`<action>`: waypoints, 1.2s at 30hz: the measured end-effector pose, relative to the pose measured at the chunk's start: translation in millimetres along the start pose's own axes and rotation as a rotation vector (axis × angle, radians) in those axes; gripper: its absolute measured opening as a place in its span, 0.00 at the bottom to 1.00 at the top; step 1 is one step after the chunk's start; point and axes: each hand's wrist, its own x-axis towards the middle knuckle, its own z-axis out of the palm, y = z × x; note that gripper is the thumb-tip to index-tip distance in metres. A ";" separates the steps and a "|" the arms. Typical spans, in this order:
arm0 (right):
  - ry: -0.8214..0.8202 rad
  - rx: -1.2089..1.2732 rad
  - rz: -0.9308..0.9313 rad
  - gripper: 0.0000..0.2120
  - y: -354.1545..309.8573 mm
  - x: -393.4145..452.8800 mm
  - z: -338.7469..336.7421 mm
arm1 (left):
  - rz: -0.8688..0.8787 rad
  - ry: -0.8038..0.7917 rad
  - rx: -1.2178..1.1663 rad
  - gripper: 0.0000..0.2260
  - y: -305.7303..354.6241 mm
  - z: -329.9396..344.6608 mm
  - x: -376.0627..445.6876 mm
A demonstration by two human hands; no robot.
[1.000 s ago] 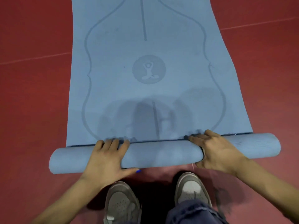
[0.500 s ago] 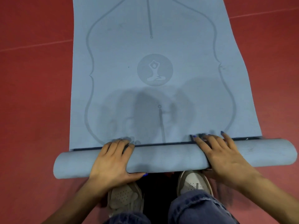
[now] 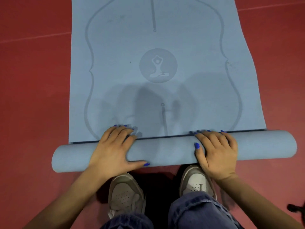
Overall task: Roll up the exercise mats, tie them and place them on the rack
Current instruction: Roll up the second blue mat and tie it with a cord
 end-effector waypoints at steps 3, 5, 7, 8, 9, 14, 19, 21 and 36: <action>-0.025 0.009 -0.005 0.17 1.4 18.2 0.2 | 0.103 0.040 -0.076 0.36 -10.6 -5.6 10.0; -0.074 0.023 0.017 0.17 0.3 30.9 -0.9 | 0.166 0.068 -0.065 0.34 -17.3 -8.2 17.0; -0.139 -0.012 0.028 0.19 0.4 45.4 0.6 | 0.143 0.052 -0.043 0.32 -20.0 -12.8 27.0; -0.190 -0.034 0.039 0.20 2.1 54.0 2.1 | 0.080 0.037 -0.037 0.32 -17.3 -13.6 31.3; -0.249 -0.045 0.054 0.23 4.2 63.3 3.2 | -0.010 0.029 -0.018 0.32 -10.9 -13.1 33.2; -0.396 -0.036 0.046 0.32 10.3 101.4 11.8 | -0.283 0.090 0.029 0.30 37.5 4.2 16.5; -0.374 -0.076 0.072 0.28 13.3 130.7 17.8 | -0.259 -0.007 0.105 0.47 23.6 6.0 35.7; -0.351 -0.189 0.045 0.28 11.4 142.3 18.3 | -0.311 -0.059 0.069 0.50 15.0 -5.5 55.7; -0.315 -0.008 0.018 0.40 -12.2 70.1 19.5 | -0.375 -0.332 -0.167 0.58 -25.5 -38.8 126.5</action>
